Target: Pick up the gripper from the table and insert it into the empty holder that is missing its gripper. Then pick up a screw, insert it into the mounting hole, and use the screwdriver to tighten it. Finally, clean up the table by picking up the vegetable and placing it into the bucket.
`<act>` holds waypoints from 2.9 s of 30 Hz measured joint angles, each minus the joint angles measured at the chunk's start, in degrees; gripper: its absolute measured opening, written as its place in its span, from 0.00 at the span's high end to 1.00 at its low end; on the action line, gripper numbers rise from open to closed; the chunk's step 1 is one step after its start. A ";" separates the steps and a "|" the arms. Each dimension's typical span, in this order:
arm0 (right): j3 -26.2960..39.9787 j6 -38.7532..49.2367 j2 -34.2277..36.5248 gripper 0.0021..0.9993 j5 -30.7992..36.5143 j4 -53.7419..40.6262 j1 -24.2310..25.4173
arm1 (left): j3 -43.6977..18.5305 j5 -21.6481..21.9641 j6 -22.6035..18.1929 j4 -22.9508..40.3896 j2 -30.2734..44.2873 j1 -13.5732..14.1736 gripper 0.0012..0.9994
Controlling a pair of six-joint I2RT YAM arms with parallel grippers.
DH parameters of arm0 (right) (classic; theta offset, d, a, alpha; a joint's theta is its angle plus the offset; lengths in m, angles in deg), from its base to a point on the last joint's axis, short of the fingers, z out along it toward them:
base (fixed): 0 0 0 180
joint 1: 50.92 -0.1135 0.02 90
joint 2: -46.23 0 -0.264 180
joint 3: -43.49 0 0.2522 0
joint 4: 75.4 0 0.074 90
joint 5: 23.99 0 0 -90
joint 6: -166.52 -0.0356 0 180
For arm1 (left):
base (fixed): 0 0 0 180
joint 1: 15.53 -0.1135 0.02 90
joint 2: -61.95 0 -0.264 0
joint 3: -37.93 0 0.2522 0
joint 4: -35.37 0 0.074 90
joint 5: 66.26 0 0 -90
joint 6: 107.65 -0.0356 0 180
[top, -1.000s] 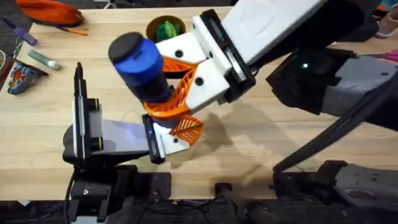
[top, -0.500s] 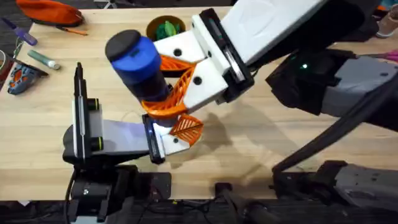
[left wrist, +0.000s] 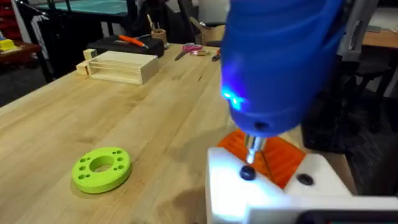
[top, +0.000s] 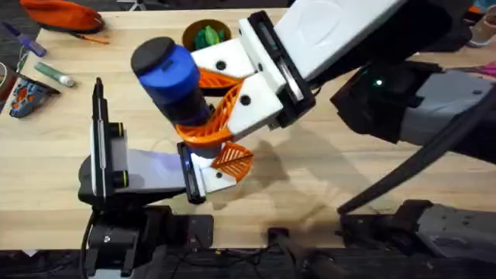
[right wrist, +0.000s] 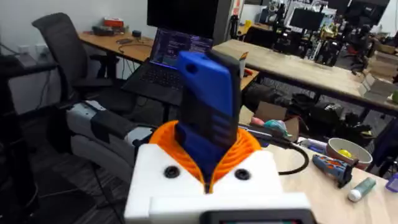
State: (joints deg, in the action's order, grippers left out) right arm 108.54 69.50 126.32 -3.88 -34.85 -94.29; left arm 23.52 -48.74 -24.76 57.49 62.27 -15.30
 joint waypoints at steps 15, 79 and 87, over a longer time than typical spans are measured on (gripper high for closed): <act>0.00 0.00 0.76 0.98 0.17 -0.20 0.00 | 0.00 0.02 0.00 0.00 -0.01 0.00 0.99; 11.81 -7.94 4.04 0.98 -0.55 2.68 3.42 | 0.00 0.04 0.02 0.00 0.00 0.02 0.99; 17.30 -10.41 3.70 0.98 -1.88 -13.58 8.33 | 0.00 0.04 0.02 0.00 0.00 0.00 0.99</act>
State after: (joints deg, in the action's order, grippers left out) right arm 125.84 59.09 130.02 -5.76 -48.43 -85.96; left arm 23.52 -48.70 -24.75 57.49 62.27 -15.30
